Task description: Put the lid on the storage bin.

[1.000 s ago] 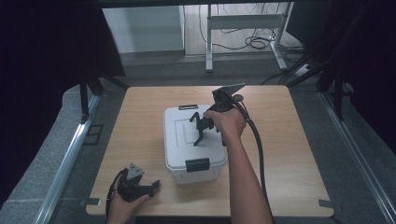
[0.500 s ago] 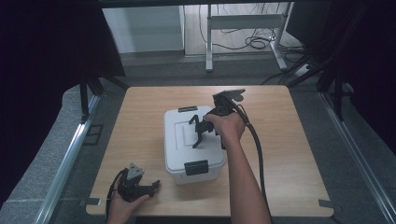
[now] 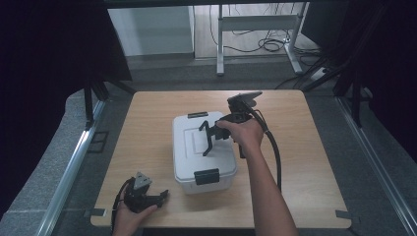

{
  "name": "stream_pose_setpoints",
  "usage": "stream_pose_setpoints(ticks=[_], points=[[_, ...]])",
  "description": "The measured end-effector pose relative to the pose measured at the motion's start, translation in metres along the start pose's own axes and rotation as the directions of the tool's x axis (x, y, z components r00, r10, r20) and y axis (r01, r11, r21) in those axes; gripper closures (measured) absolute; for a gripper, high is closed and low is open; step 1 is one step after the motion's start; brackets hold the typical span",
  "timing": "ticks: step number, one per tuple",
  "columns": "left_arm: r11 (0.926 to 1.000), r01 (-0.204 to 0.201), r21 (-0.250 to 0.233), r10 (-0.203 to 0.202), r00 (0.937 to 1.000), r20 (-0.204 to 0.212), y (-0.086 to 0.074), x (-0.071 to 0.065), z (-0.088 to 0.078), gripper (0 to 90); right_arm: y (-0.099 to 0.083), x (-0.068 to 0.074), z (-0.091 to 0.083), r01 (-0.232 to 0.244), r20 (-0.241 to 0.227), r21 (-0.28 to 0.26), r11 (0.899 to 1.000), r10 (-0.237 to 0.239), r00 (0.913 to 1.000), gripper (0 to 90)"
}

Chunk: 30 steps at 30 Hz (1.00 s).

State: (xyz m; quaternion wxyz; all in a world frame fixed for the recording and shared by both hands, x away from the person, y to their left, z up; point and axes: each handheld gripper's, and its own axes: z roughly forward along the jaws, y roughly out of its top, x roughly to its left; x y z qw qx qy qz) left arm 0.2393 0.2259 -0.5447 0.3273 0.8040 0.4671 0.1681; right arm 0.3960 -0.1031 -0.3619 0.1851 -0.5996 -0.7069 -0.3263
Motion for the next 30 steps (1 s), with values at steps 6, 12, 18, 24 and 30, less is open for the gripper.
stream_pose_setpoints(ticks=[6, 12, 18, 24, 30], points=[[1.0, -0.003, 0.001, 0.003, 1.0, 0.0, 0.0, 0.0, 0.0, 12.3, -0.008, -0.015, -0.021, 0.047, -0.029, -0.048, 0.998, -0.049, 0.9984, 52.8], [1.0, -0.003, 0.001, 0.003, 1.0, -0.001, 0.0, 0.0, 0.0, 12.3, -0.022, -0.037, -0.041, 0.086, -0.036, -0.093, 0.992, -0.09, 0.9953, 49.4], [1.0, -0.003, 0.001, 0.003, 1.0, -0.001, 0.0, 0.0, 0.0, 12.3, -0.036, -0.056, -0.057, 0.104, -0.072, -0.116, 0.988, -0.113, 0.991, 47.6], [1.0, -0.002, -0.001, 0.002, 1.0, -0.002, 0.0, 0.0, 0.0, 12.3, -0.052, -0.076, -0.07, 0.124, -0.074, -0.15, 0.981, -0.136, 0.988, 45.3], [1.0, -0.001, -0.003, 0.001, 1.0, -0.002, 0.0, 0.0, 0.0, 12.3, -0.065, -0.094, -0.076, 0.138, -0.087, -0.178, 0.974, -0.155, 0.9841, 44.5]])
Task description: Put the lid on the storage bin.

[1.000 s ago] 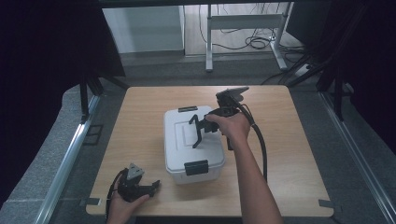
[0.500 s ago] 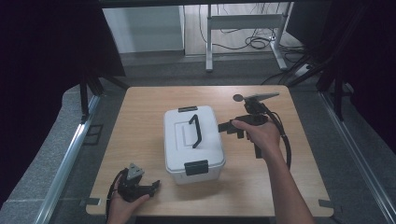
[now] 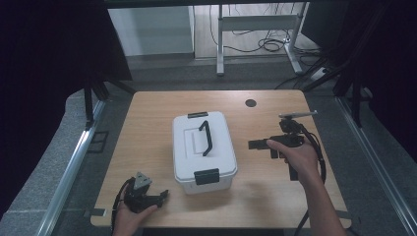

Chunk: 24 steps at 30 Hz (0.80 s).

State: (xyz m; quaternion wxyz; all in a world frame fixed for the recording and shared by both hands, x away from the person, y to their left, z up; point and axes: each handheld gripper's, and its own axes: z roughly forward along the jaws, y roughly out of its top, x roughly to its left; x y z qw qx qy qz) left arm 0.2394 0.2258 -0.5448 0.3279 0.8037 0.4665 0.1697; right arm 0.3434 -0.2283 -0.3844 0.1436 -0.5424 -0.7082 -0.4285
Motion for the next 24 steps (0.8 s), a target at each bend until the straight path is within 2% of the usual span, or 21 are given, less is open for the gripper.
stream_pose_setpoints(ticks=[6, 12, 18, 24], points=[[1.0, 0.0, 0.001, 0.0, 1.0, 0.0, 0.0, 0.0, 0.0, 12.3, -0.017, -0.018, -0.007, 0.001, -0.004, -0.029, 1.0, -0.001, 1.0, 44.2], [1.0, 0.0, 0.002, 0.0, 1.0, 0.001, 0.0, 0.0, 0.0, 12.3, -0.038, -0.04, -0.005, 0.019, 0.006, -0.058, 0.998, -0.019, 0.9998, 43.6], [1.0, 0.0, 0.003, 0.0, 1.0, 0.001, 0.0, 0.0, 0.0, 12.3, -0.056, -0.058, -0.002, 0.019, 0.005, -0.069, 0.997, -0.019, 0.9998, 43.4], [1.0, -0.001, 0.003, 0.001, 1.0, 0.001, 0.0, 0.0, 0.0, 12.3, -0.072, -0.073, 0.002, 0.027, 0.034, -0.066, 0.997, -0.025, 0.9991, 42.7]])
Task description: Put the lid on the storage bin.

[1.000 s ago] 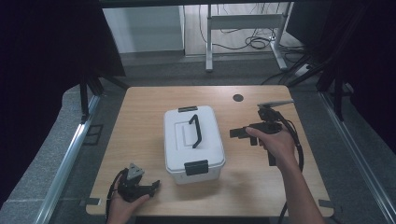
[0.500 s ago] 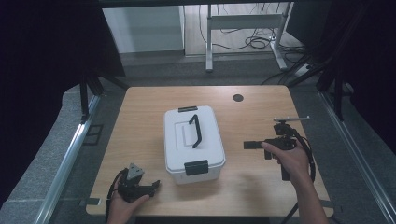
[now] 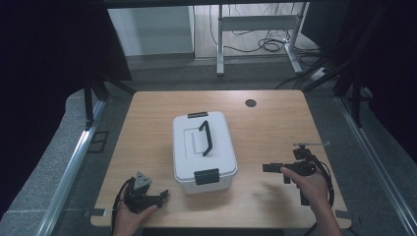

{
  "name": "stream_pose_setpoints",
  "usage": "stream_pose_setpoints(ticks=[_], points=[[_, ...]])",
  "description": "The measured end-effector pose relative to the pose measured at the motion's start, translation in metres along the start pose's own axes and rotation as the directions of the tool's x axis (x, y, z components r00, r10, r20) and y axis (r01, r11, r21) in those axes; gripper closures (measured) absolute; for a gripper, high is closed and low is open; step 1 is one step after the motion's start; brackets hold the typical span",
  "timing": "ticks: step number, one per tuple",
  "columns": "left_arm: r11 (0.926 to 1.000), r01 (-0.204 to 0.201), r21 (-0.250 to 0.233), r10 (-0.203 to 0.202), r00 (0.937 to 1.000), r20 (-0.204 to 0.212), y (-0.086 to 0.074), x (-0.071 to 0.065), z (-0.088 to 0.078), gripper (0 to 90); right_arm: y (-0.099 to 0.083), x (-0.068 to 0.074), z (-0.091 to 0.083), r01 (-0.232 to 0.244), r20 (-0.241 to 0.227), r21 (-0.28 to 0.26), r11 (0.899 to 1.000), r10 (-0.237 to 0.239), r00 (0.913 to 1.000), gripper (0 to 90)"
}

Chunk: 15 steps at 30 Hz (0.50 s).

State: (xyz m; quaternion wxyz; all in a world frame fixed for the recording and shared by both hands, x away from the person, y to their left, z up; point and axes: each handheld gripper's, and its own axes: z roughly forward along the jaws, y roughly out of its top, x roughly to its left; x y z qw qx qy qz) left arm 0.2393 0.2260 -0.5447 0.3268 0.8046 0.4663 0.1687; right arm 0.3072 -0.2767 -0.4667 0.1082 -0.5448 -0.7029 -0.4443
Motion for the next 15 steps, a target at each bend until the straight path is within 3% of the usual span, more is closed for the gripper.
stream_pose_setpoints(ticks=[6, 15], points=[[1.0, 0.0, 0.0, 0.0, 1.0, 0.0, 0.0, 0.0, 0.0, 12.3, -0.0073, -0.0058, 0.006, 0.012, 0.041, 0.003, 1.0, -0.012, 0.9991, 41.9], [1.0, 0.0, 0.001, 0.0, 1.0, -0.001, 0.0, -0.0001, 0.0, 12.3, -0.0112, -0.0073, 0.0057, 0.019, 0.021, -0.006, 1.0, -0.019, 0.9996, 41.7]])
